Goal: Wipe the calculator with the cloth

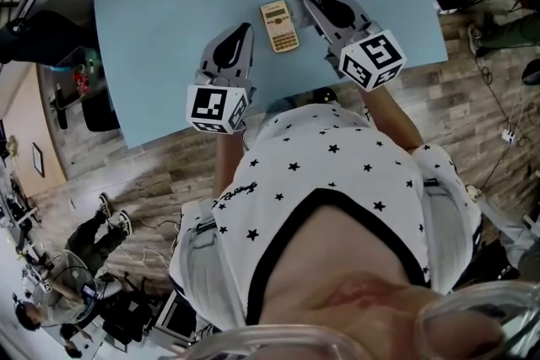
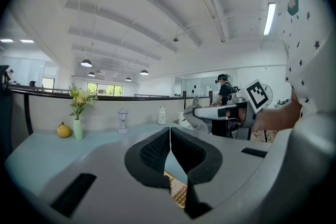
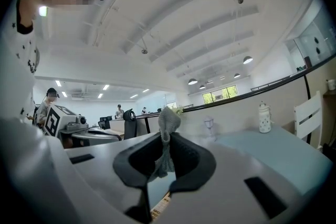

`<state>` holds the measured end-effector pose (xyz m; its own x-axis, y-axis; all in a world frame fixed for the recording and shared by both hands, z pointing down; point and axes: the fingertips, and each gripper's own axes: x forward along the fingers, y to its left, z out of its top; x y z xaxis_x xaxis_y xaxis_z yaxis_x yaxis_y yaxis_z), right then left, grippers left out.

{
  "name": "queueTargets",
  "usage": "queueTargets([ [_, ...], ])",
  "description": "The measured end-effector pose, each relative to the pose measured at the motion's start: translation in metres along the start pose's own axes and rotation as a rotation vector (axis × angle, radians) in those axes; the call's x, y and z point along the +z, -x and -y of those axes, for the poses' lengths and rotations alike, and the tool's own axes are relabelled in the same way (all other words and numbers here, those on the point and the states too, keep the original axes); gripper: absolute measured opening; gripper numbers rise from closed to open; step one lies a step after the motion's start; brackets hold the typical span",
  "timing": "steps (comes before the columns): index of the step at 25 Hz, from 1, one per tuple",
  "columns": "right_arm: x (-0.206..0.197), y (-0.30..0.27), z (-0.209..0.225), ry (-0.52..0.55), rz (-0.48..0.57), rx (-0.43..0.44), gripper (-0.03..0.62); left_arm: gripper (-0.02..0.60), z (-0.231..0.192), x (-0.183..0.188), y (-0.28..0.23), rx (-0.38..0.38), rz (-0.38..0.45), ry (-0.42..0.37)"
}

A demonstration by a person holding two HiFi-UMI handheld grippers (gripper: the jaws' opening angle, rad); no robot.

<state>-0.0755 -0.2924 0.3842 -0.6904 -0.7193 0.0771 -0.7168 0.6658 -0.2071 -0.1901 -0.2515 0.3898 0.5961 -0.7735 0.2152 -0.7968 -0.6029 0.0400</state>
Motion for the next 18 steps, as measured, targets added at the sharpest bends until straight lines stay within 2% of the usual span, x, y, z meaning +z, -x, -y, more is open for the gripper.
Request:
queueTargets([
  [18, 0.0022, -0.0007, -0.0061, -0.020, 0.003, 0.028, 0.037, 0.031, 0.0014, 0.0007, 0.0019, 0.000, -0.001, -0.001],
])
